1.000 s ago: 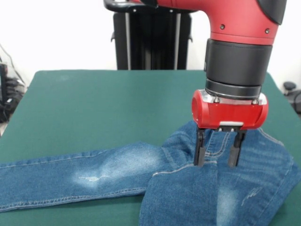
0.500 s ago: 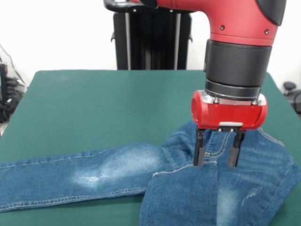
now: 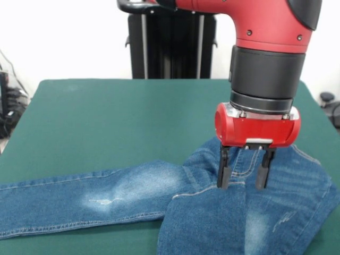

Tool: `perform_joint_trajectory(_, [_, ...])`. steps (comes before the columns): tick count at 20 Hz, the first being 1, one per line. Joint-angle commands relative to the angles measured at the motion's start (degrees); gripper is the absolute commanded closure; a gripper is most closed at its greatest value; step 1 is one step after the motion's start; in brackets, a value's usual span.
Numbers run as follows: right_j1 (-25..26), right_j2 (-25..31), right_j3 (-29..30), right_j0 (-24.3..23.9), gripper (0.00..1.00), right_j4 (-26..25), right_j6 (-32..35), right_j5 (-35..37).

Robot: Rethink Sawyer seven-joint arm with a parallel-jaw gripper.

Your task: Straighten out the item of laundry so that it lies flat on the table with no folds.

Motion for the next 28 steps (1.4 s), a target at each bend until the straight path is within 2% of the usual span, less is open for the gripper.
perform_joint_trajectory(1, [4.27, 5.71, 6.79, -1.51, 0.0, -1.42, 10.3, -1.81])
perform_joint_trajectory(28, [3.26, 6.4, 8.93, -1.55, 0.0, -1.68, 10.44, -1.53])
